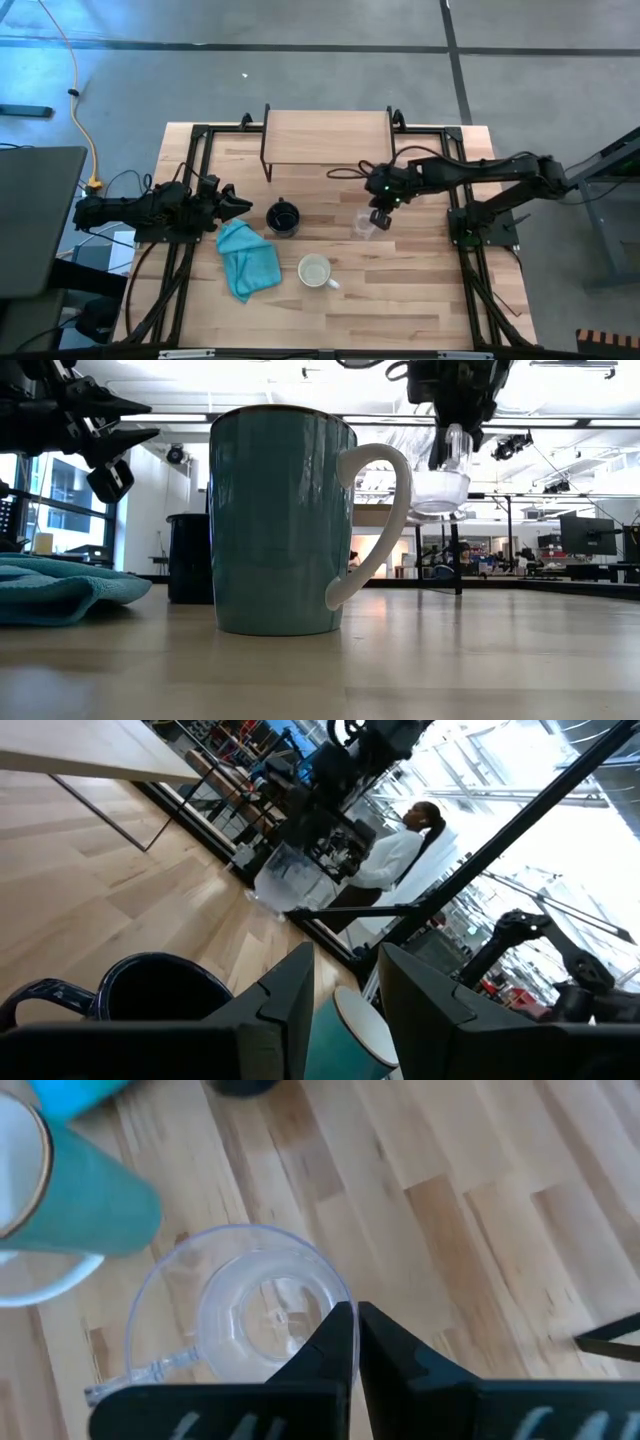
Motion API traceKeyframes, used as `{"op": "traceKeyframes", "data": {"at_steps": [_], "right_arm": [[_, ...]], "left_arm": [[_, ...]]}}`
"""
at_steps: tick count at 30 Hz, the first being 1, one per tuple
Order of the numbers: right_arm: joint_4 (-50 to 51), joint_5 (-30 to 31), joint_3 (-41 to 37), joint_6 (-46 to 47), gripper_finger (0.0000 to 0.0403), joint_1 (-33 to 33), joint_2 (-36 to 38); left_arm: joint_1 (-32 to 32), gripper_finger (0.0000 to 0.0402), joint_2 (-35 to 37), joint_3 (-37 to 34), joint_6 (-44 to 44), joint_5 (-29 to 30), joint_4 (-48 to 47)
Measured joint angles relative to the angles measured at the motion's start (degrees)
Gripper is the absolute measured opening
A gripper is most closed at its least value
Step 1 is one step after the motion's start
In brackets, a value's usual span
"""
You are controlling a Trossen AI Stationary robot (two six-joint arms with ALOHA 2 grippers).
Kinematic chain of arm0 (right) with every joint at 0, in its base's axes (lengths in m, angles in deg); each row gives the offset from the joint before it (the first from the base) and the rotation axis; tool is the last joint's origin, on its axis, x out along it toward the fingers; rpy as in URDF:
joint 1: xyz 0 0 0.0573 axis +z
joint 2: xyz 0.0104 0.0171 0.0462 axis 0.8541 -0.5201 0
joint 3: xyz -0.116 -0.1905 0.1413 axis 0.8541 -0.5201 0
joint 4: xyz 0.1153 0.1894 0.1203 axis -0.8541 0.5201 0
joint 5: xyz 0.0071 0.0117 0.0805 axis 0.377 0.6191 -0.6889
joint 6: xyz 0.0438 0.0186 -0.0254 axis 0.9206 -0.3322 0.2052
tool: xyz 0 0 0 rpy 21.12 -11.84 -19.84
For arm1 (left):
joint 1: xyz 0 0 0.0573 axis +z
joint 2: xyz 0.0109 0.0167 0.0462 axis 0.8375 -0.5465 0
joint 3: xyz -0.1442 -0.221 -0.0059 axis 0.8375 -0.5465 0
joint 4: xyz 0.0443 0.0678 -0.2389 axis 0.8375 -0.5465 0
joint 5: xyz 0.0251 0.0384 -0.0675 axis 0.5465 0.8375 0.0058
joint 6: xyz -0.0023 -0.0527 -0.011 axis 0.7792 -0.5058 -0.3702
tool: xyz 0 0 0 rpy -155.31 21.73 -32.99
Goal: Stack small to large cups/mugs on shelf
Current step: Put the transparent mug on the shelf
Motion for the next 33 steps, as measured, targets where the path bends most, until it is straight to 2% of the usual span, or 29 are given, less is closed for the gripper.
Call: {"op": "traceKeyframes", "data": {"at_steps": [8,18,22,33], "right_arm": [[-0.50,1.76,0.00,1.96,0.0000,-0.82,3.33],[-1.83,2.60,0.59,2.67,0.0000,-4.94,5.00],[0.64,3.39,5.27,-0.49,0.0000,-7.09,4.71],[15.35,10.04,23.95,-7.27,0.0000,-14.62,4.74]], "left_arm": [[-0.01,0.0104,-0.01,0.00,0.07,0.00,-0.01],[0.00,0.0104,0.00,0.00,0.10,0.00,0.00],[-0.02,0.0104,-0.02,0.01,0.03,0.00,-0.02],[-0.02,0.0104,-0.01,0.01,0.03,0.00,0.00]]}}
